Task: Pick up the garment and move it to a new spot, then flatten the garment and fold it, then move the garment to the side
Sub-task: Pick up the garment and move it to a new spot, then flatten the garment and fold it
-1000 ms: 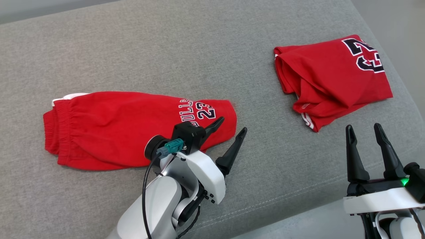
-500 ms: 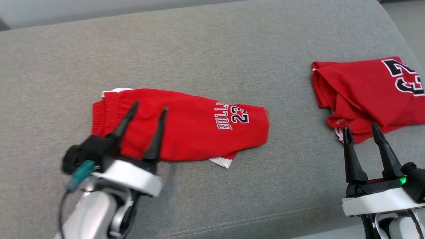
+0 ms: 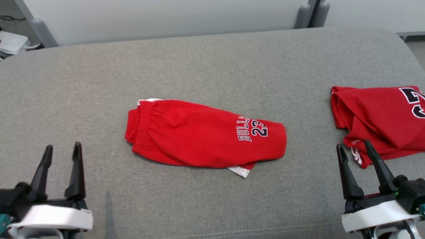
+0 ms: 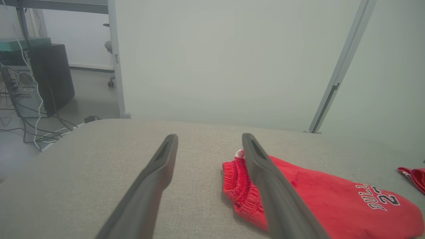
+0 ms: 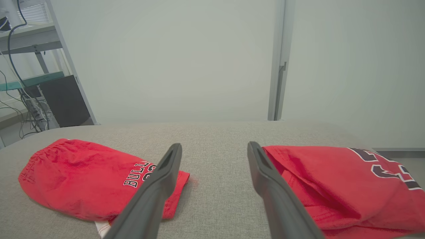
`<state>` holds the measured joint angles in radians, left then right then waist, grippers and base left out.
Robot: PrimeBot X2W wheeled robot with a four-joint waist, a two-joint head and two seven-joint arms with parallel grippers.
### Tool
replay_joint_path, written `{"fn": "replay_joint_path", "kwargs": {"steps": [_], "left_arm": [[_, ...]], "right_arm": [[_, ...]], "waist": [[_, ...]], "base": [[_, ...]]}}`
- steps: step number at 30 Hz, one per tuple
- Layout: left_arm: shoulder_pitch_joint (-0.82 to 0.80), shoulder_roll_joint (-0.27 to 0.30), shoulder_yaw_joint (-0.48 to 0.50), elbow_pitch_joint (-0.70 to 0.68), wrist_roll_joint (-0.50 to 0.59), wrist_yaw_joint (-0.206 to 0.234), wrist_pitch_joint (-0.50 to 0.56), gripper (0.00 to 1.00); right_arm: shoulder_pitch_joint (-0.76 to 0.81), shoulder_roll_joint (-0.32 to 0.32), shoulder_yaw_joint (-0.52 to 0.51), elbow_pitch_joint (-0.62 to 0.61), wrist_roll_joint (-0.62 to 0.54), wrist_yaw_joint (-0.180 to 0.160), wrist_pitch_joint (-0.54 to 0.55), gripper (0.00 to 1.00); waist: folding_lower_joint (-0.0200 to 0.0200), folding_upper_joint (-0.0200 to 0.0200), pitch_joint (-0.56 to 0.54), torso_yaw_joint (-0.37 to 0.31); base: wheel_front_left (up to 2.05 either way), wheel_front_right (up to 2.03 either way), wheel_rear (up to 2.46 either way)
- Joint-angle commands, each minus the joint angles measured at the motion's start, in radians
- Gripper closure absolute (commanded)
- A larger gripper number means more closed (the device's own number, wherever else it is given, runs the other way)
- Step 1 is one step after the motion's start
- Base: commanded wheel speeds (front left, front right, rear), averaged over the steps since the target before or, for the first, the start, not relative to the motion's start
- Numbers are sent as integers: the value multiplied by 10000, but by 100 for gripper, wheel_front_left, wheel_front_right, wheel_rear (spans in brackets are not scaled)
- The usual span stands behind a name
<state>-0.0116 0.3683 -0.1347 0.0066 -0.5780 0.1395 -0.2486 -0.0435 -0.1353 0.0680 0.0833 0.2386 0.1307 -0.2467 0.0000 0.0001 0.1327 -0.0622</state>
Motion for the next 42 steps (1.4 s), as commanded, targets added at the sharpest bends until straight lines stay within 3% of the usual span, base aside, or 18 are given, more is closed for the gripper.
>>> {"fn": "replay_joint_path", "kwargs": {"steps": [1,9,16,24,42], "left_arm": [[-183,265,541,-164,-90,-120,-114,0],[755,-614,2301,206,949,-1652,-129,0],[1480,-1402,2434,59,2296,-2287,-130,0],[1911,-1976,2255,-69,2907,-2505,-131,0],[1690,-2170,2240,141,3126,-2646,-131,0]], "right_arm": [[-16,-206,174,-189,-4,0,-22,0],[490,-207,143,-111,9,0,179,0],[1118,-10,57,-216,-211,0,232,0],[1723,175,144,-541,-488,0,381,0],[1708,392,151,-729,-515,0,431,0]], "waist": [[0,-1,-203,78],[0,-1,-873,6],[0,-1,-1221,-54],[0,-1,-1412,-35],[0,-1,-1398,-16]], "base": [[0,0,0],[0,0,0],[0,0,0],[0,0,0],[0,0,0]]}}
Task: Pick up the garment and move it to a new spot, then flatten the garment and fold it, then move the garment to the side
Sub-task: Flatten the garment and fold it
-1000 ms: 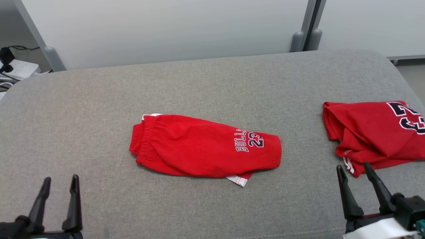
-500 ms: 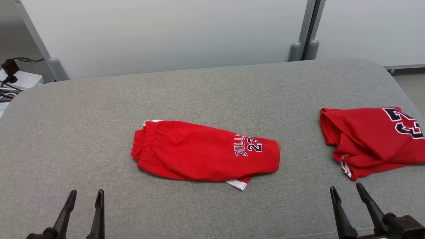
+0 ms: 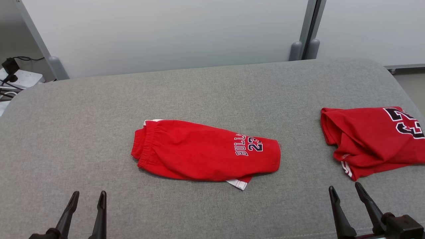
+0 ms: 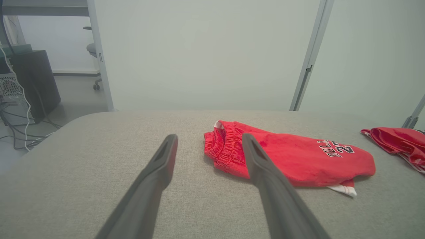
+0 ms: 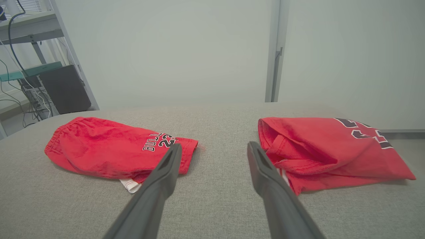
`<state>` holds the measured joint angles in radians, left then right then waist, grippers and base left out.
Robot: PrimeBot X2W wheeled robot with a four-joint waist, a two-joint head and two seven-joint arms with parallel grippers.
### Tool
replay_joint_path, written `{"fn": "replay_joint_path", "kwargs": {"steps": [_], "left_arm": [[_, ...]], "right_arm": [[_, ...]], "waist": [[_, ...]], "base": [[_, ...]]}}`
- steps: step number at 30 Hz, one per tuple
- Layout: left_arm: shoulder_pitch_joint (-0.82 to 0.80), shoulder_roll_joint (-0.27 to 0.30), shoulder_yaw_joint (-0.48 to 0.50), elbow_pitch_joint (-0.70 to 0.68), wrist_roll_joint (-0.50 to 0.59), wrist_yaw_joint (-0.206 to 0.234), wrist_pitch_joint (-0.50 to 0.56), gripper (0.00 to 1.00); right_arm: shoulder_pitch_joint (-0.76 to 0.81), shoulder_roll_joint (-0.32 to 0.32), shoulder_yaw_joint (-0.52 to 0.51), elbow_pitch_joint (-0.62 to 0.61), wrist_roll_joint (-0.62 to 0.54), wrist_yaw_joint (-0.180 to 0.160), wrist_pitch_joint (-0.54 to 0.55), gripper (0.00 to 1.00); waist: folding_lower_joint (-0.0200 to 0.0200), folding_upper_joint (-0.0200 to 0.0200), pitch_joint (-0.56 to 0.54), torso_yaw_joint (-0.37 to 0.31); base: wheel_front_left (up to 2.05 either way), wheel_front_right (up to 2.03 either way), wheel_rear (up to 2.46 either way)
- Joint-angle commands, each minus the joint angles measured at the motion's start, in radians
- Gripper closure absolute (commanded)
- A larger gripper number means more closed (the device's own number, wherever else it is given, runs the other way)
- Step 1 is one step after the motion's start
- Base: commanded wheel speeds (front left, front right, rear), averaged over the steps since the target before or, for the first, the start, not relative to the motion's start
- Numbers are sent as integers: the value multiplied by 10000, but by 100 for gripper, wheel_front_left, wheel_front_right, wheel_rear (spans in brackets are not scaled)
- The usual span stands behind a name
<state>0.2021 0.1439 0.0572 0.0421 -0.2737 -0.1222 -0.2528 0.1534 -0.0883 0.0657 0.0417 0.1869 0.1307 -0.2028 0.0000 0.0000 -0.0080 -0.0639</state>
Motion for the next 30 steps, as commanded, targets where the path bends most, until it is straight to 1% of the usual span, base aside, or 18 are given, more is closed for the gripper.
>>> {"fn": "replay_joint_path", "kwargs": {"steps": [1,5,8,10,15,17,20,21,25,30], "left_arm": [[-454,69,310,-207,93,-32,-89,0],[-464,41,275,-168,107,-38,-89,0],[-573,10,24,36,1,-49,57,0],[-897,-52,-257,318,-364,-60,659,0],[-2428,163,-1017,1148,-1107,-77,2216,0],[-3155,290,-1197,1762,-1354,-80,2643,0],[-4116,464,-1302,2905,-1748,-81,3006,0],[-4615,582,-1296,3682,-1946,-82,3083,0],[-5342,772,-1381,4890,-2328,-83,3171,0],[-6019,931,-1485,6008,-2764,-83,3051,0]], "right_arm": [[-263,-76,170,-306,7,0,-17,0],[-272,-72,184,-286,18,0,-31,0],[-318,-82,172,-313,34,0,-45,0],[-396,-81,146,-364,32,0,-52,0],[-713,-89,269,-478,8,0,-70,0],[-865,-99,345,-498,18,0,-95,0],[-1066,-88,385,-471,34,0,-143,0],[-1163,-64,378,-426,52,0,-185,0],[-1288,-26,332,-311,100,0,-285,0],[-1490,-3,418,-172,150,0,-388,0]], "waist": [[0,0,17,-1],[0,0,43,-5],[0,0,181,14],[0,0,358,41],[0,0,929,-52],[0,0,1168,-173],[0,0,1476,-422],[0,0,1641,-612],[0,0,1889,-915],[0,0,2077,-1159]], "base": [[0,0,0],[0,0,0],[0,0,0],[0,0,0],[0,0,0],[0,0,0],[0,0,0],[0,0,0],[0,0,0],[0,0,0]]}}
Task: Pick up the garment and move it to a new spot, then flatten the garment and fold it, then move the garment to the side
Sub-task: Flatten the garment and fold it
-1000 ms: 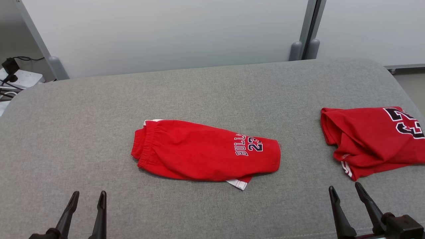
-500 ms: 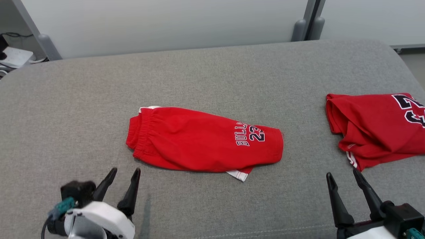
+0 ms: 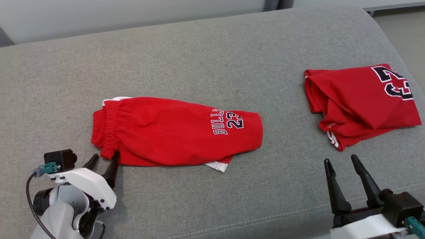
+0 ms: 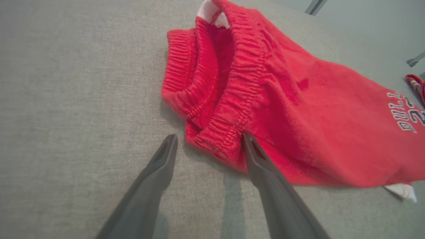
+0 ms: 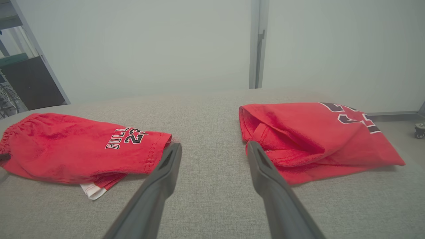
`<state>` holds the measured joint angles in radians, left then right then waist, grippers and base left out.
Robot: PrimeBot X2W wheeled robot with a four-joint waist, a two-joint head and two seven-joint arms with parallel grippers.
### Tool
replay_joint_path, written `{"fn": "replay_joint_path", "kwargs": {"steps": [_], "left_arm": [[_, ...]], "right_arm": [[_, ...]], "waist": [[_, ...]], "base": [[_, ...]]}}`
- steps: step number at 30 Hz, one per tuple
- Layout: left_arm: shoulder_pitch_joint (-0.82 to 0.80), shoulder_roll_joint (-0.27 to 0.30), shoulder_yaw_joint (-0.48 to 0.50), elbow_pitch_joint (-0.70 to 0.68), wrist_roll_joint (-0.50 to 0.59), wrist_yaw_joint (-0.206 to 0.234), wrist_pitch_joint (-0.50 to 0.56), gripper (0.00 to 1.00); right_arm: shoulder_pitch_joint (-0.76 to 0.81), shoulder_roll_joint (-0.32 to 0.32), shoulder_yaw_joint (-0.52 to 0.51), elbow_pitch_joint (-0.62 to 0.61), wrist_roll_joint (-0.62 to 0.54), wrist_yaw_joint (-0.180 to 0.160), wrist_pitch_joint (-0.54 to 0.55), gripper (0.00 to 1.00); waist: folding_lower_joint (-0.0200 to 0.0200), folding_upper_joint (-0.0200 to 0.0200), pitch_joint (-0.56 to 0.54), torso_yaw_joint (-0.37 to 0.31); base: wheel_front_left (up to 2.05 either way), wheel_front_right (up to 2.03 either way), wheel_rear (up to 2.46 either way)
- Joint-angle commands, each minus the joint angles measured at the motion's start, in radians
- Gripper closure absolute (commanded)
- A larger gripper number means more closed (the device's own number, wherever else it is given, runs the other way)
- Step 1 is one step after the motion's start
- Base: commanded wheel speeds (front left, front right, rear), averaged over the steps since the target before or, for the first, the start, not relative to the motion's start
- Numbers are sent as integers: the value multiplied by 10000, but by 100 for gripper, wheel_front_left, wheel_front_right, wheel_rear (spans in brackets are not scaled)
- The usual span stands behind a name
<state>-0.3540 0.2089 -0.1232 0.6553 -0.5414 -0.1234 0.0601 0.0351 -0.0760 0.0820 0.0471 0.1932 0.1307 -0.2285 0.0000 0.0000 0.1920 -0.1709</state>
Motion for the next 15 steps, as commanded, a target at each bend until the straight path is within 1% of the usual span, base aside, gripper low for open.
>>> {"fn": "replay_joint_path", "kwargs": {"steps": [1,3,4,5,6,11,15], "left_arm": [[-568,303,319,130,-132,-72,-73,0],[-750,267,220,499,-329,-72,-73,0],[-805,267,114,659,-386,-72,-29,33],[-854,251,26,762,-453,-72,-50,85],[-879,223,-54,840,-544,-72,-53,100],[-732,203,-302,918,-678,-72,-363,100],[-132,39,-503,364,-626,-10,-387,100]], "right_arm": [[-339,-120,254,-210,91,0,-148,0],[-387,-107,254,-189,94,0,-179,0],[-401,-102,247,-180,99,0,-193,0],[-409,-100,238,-172,104,0,-205,0],[-409,-100,223,-164,107,0,-216,0],[-326,-74,106,-109,102,0,-255,0],[-246,-41,5,-104,111,0,-272,0]], "waist": [[0,0,98,-120],[0,0,117,-187],[0,0,119,-211],[0,0,121,-227],[0,0,124,-231],[0,0,77,-127],[0,0,43,97]], "base": [[0,0,0],[0,0,0],[0,0,0],[0,0,0],[0,0,0],[0,0,0],[0,0,0]]}}
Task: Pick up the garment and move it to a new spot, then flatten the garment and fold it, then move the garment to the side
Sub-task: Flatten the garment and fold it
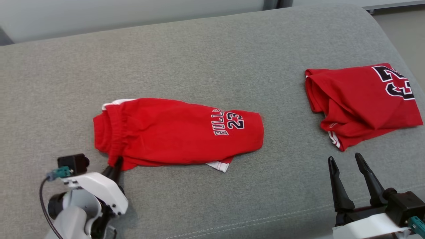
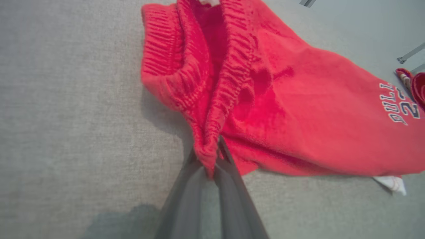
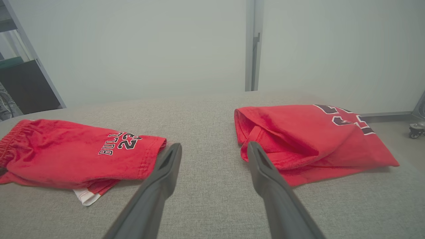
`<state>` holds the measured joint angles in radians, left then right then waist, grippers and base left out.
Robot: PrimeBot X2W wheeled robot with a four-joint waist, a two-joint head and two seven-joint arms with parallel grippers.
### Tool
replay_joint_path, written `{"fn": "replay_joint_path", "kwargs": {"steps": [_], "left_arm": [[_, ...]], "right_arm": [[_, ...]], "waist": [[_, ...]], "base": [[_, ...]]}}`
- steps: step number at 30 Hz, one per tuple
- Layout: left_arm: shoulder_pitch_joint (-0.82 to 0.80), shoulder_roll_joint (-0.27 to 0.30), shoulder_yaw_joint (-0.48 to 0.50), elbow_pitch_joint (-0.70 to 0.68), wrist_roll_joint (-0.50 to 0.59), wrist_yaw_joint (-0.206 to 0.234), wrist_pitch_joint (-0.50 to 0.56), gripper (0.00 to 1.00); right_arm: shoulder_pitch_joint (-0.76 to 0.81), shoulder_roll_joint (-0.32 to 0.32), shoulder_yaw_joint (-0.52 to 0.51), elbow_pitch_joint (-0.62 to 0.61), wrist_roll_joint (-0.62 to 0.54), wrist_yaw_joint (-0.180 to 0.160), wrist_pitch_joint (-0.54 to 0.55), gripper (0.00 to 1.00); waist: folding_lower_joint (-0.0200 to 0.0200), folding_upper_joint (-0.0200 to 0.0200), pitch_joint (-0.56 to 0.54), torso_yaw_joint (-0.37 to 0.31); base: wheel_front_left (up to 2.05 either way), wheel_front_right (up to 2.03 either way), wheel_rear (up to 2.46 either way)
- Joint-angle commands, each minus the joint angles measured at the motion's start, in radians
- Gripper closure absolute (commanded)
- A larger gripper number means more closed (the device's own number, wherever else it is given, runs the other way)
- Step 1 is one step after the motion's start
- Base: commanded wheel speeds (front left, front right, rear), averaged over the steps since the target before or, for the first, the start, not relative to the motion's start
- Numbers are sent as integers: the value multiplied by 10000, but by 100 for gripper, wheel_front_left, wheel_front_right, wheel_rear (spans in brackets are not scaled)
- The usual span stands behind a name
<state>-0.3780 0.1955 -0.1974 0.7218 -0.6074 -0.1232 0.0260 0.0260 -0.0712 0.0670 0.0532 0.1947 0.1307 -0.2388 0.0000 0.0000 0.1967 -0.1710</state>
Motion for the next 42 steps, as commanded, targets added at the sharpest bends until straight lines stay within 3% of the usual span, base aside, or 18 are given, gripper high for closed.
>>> {"fn": "replay_joint_path", "kwargs": {"steps": [1,8,14,19,23,30,33,34,35,36,42], "left_arm": [[311,139,196,-541,31,32,13,100],[1797,79,229,-2816,-291,395,534,100],[3301,102,231,-6978,-1168,481,1707,100],[2716,240,431,-9394,-1937,513,2546,100],[1200,440,806,-8821,-2411,765,3285,100],[-1655,1083,1691,-4746,-2847,1267,3968,100],[-2530,1409,1944,-3282,-2845,1257,3876,100],[-2796,1489,2008,-2869,-2851,1207,3804,78],[-3033,1548,2047,-2485,-2858,1145,3740,48],[-3237,1599,2050,-2177,-2842,1040,3654,4],[-4461,1641,1975,-1142,-2451,320,2028,0]], "right_arm": [[-144,-82,146,-171,99,0,-171,0],[-156,-99,176,-175,151,0,-178,0],[-204,-115,125,-225,198,0,-180,0],[-341,-100,223,-229,232,0,-178,0],[-575,-84,376,-157,327,0,-183,0],[-895,3,544,47,508,0,-209,0],[-939,53,593,161,609,0,-219,0],[-951,71,601,193,645,0,-221,0],[-967,88,613,224,678,0,-223,0],[-994,102,624,236,712,0,-224,0],[-1155,159,613,173,792,0,-227,0]], "waist": [[0,0,4,165],[0,0,36,530],[0,0,78,674],[0,0,221,589],[0,0,386,192],[0,0,794,-963],[0,0,977,-1438],[0,0,1042,-1558],[0,0,1095,-1662],[0,0,1139,-1742],[0,0,1327,-1824]], "base": [[0,0,0],[0,0,0],[0,0,0],[0,0,0],[0,0,0],[0,0,0],[0,0,0],[0,0,0],[0,0,0],[0,0,0],[0,0,0]]}}
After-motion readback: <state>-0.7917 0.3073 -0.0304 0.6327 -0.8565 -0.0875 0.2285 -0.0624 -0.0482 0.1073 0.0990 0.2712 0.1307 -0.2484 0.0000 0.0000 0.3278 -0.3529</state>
